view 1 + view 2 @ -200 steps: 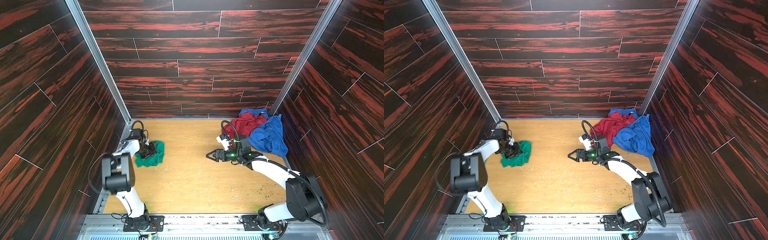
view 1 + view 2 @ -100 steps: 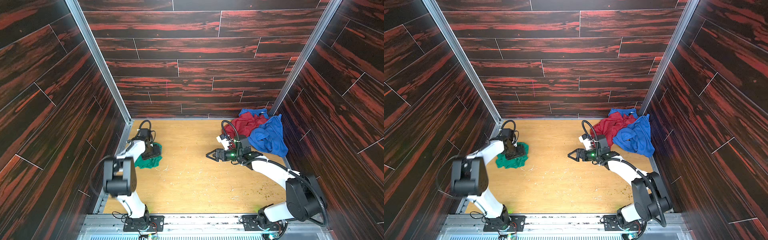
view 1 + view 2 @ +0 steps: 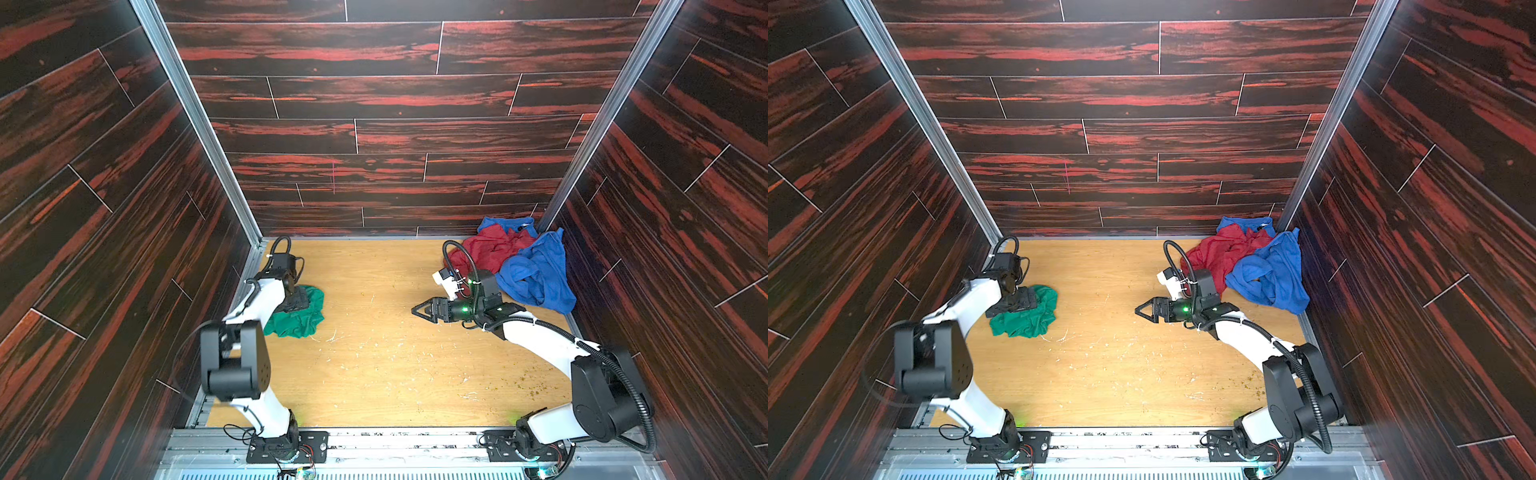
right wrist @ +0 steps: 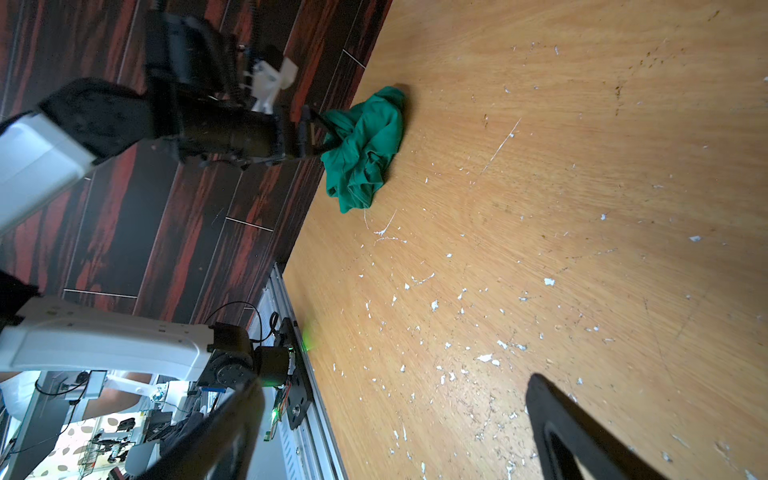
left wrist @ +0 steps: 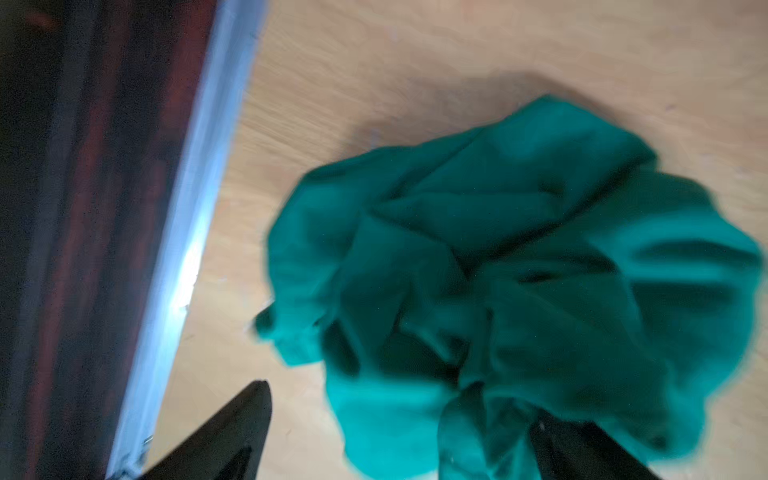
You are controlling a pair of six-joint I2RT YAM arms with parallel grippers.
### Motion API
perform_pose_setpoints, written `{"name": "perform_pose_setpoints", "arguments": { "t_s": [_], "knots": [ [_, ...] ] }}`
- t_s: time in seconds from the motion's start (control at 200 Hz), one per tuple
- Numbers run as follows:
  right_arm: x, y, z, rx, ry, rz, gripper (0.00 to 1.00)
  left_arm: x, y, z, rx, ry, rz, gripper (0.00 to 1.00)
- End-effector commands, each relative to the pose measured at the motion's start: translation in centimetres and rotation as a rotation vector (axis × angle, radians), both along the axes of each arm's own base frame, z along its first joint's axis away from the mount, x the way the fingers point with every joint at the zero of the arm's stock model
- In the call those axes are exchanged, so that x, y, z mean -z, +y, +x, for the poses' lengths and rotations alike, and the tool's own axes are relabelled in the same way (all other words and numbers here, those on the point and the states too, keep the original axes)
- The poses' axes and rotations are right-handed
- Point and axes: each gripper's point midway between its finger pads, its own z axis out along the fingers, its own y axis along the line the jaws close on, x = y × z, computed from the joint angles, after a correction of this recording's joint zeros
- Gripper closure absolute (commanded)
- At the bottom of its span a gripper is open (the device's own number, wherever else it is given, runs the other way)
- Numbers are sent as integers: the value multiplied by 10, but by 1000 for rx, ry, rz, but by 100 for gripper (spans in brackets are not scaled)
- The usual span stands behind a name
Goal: Pick out a specific cloth from the pile
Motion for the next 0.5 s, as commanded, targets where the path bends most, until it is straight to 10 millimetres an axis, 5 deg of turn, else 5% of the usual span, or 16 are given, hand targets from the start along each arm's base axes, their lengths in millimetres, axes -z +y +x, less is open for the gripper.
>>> {"name": "perform_pose_setpoints", "arguments": {
  "t_s": [0.0,0.13,0.286,0.491],
  "knots": [
    [6,0,-3,-11,-2,-17,1,21,-3,2,21,71,-81,1],
    [10,-2,-5,-13,4,-25,1,49,-1,-6,-2,160,-138,1],
    [10,-1,-5,-17,3,-24,1,57,-21,-4,31,147,-260,1],
    [8,0,-3,-18,0,-24,1,76,-24,-16,42,202,-266,34]
  ]
}}
